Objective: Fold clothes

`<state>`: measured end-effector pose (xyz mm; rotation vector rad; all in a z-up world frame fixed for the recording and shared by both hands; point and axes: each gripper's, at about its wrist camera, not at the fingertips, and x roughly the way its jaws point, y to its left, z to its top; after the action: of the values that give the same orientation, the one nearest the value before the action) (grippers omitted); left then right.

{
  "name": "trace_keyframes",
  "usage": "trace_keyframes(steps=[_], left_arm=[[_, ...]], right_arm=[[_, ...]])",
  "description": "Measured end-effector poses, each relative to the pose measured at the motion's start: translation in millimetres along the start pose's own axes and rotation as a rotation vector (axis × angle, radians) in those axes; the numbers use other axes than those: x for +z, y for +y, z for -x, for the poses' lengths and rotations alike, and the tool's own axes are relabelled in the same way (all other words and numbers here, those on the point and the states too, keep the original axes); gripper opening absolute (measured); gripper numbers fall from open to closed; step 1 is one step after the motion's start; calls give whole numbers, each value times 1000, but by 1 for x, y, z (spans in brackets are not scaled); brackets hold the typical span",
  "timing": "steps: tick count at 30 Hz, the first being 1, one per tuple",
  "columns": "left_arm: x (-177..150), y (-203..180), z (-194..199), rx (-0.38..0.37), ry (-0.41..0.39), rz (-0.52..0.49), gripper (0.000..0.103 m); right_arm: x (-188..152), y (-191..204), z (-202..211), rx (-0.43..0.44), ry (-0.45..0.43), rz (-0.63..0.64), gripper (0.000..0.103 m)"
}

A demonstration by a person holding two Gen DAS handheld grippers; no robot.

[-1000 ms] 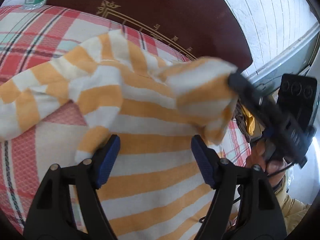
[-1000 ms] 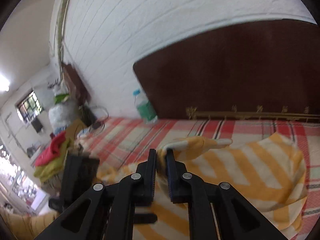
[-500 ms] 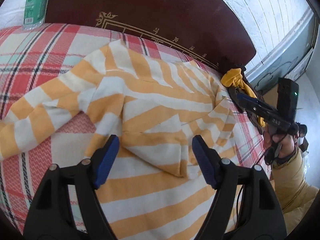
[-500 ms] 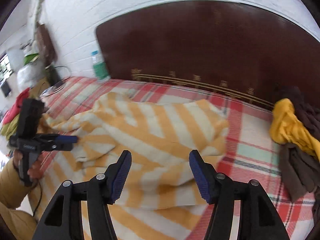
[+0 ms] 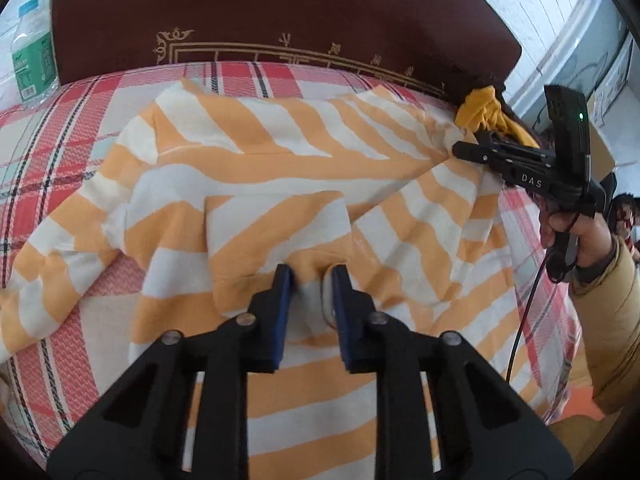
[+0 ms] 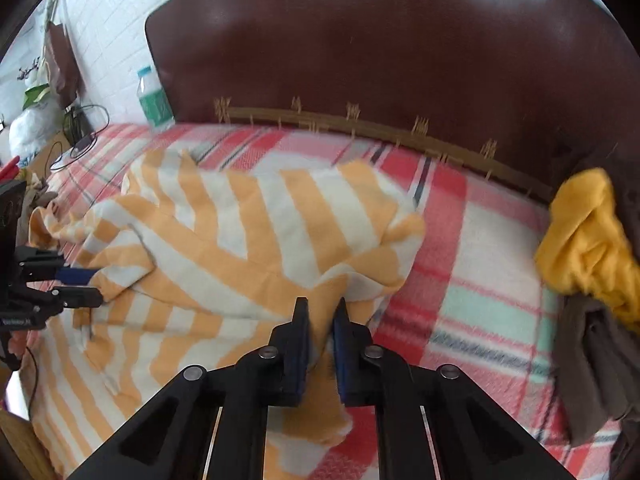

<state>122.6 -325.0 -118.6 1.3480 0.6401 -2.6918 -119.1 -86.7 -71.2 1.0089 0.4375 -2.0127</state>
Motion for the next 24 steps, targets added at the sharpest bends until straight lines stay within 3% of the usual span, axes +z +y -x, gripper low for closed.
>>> trace_keyframes(steps=[5, 9, 13, 15, 18, 20, 24], left_arm=[[7, 18, 18, -124, -126, 113, 17], [-2, 20, 5, -149, -66, 106, 17], [-13, 24, 2, -150, -25, 116, 18], [-18, 32, 6, -164, -19, 154, 27], [-26, 40, 16, -145, -38, 173, 46], [-26, 40, 18, -127, -50, 175, 51], [-24, 42, 19, -120, -60, 191, 52]], right_arm=[[-1, -39, 5, -60, -32, -164, 9], [-18, -60, -12, -48, 31, -265, 17], [-20, -63, 5, -72, -1, -296, 30], [-16, -55, 21, -94, -49, -260, 37], [-6, -17, 31, 12, -72, -120, 48], [0, 10, 36, 96, -80, -20, 53], [8, 59, -3, 426, 30, -29, 53]])
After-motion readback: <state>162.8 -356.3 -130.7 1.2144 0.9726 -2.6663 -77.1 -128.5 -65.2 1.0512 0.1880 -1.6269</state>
